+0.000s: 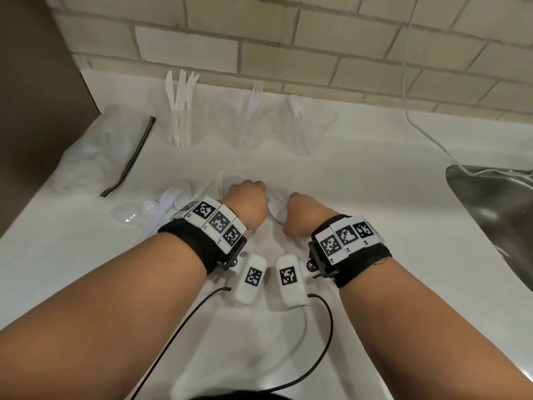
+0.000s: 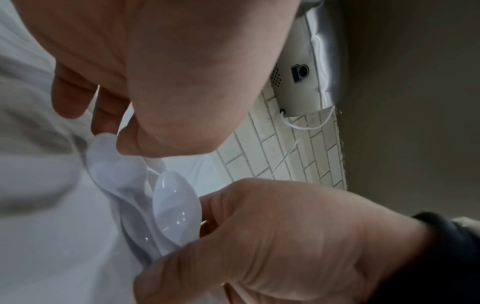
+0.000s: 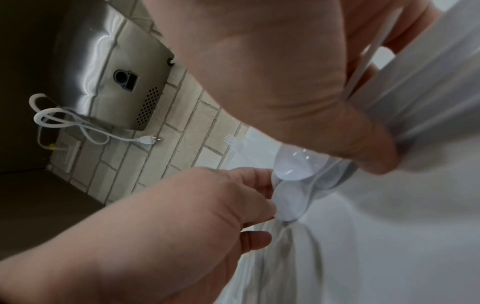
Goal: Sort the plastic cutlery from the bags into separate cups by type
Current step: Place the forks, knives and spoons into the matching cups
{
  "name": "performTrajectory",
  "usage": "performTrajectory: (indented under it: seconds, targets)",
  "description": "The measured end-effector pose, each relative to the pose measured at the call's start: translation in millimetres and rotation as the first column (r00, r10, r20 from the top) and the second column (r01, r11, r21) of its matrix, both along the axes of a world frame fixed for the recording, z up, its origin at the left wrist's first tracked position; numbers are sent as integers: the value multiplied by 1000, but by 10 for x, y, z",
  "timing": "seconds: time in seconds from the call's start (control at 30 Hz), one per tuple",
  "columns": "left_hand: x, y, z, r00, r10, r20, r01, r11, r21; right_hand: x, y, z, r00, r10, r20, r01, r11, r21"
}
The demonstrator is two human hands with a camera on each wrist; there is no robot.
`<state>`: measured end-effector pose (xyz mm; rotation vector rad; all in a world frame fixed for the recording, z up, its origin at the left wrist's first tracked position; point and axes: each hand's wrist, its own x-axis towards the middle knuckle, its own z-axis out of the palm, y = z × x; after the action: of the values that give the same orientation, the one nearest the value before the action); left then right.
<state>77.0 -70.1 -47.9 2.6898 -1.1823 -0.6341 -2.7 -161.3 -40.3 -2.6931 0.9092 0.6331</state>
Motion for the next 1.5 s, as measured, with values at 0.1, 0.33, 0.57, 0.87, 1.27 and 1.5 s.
performTrajectory:
  seconds: [0.1, 0.33, 0.57, 0.87, 1.27, 1.5]
  targets:
    - [24, 24, -44, 995, 85, -43, -89, 990, -113, 8, 9, 14, 999, 42, 0, -42, 999, -23]
    - [87, -47, -60, 996, -81, 24, 82, 997, -17, 11, 37, 64, 992, 116, -53, -118, 992, -46]
    - [23, -24, -110, 994, -74, -86, 56, 980, -193, 42, 26, 94, 957, 285, -55, -290, 949, -126]
    - [98, 207, 6, 965, 112, -239, -215, 860, -463, 89, 50, -148, 978, 181, 105, -161, 971, -176]
    - [135, 445, 24, 473, -12, -881, -868, 164, -469, 144, -137, 266, 757, -346, 555, 29, 865, 501]
    - [72, 447, -19, 14, -176, -984, -887, 453, -93, 259, 109, 770, 399, -775, 490, -466, 289, 836]
